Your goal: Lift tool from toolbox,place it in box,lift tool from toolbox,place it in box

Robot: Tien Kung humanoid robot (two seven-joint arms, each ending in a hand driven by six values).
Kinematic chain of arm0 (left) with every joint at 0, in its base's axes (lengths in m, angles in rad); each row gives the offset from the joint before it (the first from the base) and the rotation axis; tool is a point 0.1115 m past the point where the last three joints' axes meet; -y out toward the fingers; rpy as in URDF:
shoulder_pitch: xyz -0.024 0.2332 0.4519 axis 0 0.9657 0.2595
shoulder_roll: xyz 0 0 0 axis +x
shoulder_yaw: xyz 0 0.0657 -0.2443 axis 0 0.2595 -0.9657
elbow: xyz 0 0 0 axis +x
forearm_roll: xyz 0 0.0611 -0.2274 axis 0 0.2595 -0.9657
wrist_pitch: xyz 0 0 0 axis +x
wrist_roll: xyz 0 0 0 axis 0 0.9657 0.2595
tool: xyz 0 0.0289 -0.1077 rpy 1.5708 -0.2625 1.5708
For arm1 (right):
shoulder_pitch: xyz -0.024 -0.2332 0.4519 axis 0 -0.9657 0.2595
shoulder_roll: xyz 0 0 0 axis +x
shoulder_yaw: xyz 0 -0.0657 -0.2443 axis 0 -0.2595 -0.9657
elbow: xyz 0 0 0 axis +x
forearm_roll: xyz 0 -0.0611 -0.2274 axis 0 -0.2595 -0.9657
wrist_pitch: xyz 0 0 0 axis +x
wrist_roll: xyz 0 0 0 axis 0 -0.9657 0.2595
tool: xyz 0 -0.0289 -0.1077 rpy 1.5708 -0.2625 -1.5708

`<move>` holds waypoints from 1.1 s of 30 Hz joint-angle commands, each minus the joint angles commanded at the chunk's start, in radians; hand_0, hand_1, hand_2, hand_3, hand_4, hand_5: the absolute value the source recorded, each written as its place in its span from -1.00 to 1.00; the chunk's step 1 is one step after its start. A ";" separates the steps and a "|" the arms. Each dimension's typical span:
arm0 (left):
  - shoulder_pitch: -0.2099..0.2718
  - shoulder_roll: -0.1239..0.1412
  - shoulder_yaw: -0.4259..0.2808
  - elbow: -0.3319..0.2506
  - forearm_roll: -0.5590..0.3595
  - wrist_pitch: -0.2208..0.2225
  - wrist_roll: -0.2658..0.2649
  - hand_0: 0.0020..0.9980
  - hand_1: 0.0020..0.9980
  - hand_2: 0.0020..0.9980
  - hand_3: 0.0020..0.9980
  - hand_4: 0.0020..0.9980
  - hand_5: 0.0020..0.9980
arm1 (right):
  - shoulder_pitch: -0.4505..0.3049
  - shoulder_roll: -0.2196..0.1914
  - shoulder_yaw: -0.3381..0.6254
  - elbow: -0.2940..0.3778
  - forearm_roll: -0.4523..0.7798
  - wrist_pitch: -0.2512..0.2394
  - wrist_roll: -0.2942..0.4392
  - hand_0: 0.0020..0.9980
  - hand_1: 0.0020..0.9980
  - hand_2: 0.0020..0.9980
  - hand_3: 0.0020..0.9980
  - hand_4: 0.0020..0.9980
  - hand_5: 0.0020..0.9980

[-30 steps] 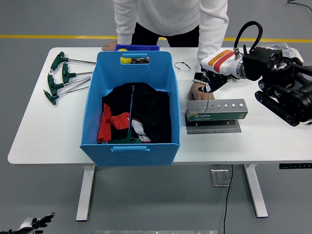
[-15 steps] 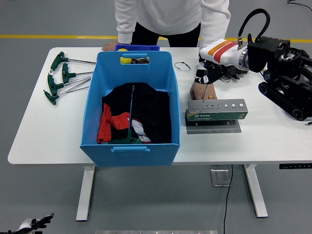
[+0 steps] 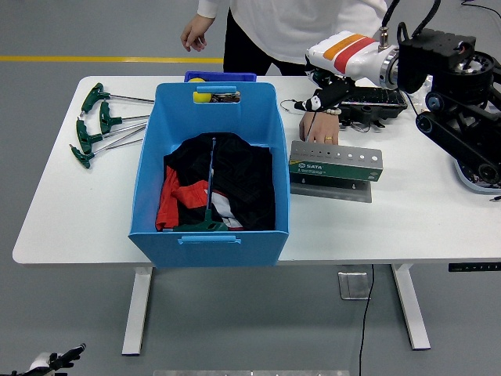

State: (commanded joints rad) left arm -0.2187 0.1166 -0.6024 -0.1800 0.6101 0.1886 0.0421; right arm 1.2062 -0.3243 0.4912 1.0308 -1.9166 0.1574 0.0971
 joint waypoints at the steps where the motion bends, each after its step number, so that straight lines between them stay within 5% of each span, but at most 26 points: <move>1: 0.000 0.000 0.001 0.000 -0.001 0.000 0.000 0.75 0.59 0.56 0.20 0.43 0.10 | 0.000 0.002 0.008 0.012 -0.003 -0.001 -0.002 -1.00 -1.00 -0.94 -0.87 0.67 0.40; 8: 0.000 0.000 -0.002 0.000 0.004 0.000 0.000 0.75 0.59 0.56 0.20 0.43 0.10 | 0.020 0.040 -0.010 0.132 -0.008 -0.008 -0.023 -1.00 -1.00 -0.89 -0.85 0.67 0.40; 17: -0.007 -0.003 0.006 0.000 -0.003 0.001 -0.001 0.75 0.59 0.56 0.20 0.43 0.10 | 0.045 0.116 -0.177 0.227 0.019 -0.034 -0.022 -0.88 -0.93 -0.81 -0.76 0.68 0.40; 18: -0.007 -0.002 0.006 0.000 -0.004 0.001 -0.002 0.75 0.59 0.56 0.20 0.43 0.10 | 0.046 0.121 -0.190 0.227 0.024 -0.036 -0.022 -0.56 -0.61 -0.46 -0.29 0.73 0.36; 24: -0.014 -0.003 0.015 0.000 -0.012 0.001 -0.004 0.75 0.59 0.56 0.20 0.43 0.10 | 0.042 0.167 -0.269 0.195 0.061 -0.060 -0.028 -0.56 -0.61 -0.46 -0.29 0.73 0.36; 25: -0.015 -0.003 0.018 0.000 -0.014 0.001 -0.004 0.75 0.59 0.56 0.20 0.43 0.10 | 0.042 0.173 -0.278 0.187 0.070 -0.062 -0.030 -0.09 0.00 0.18 0.15 0.76 0.33; 30: -0.020 -0.002 0.025 0.000 -0.019 0.001 -0.006 0.75 0.59 0.56 0.20 0.43 0.10 | 0.040 0.182 -0.300 0.158 0.089 -0.082 -0.027 -0.09 0.00 0.18 0.15 0.76 0.33; 31: -0.020 -0.002 0.023 0.000 -0.017 0.001 -0.007 0.75 0.59 0.56 0.20 0.43 0.10 | 0.039 0.182 -0.303 0.154 0.091 -0.086 -0.026 0.33 0.38 0.65 0.84 0.79 0.29; 33: -0.020 -0.003 0.021 0.000 -0.014 0.001 -0.006 0.75 0.59 0.56 0.20 0.43 0.10 | 0.036 0.180 -0.307 0.147 0.097 -0.095 -0.025 0.33 0.38 0.65 0.84 0.79 0.29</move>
State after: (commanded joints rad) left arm -0.2391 0.1139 -0.5812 -0.1800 0.5964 0.1894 0.0362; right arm 1.2421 -0.1439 0.1847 1.1775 -1.8196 0.0620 0.0721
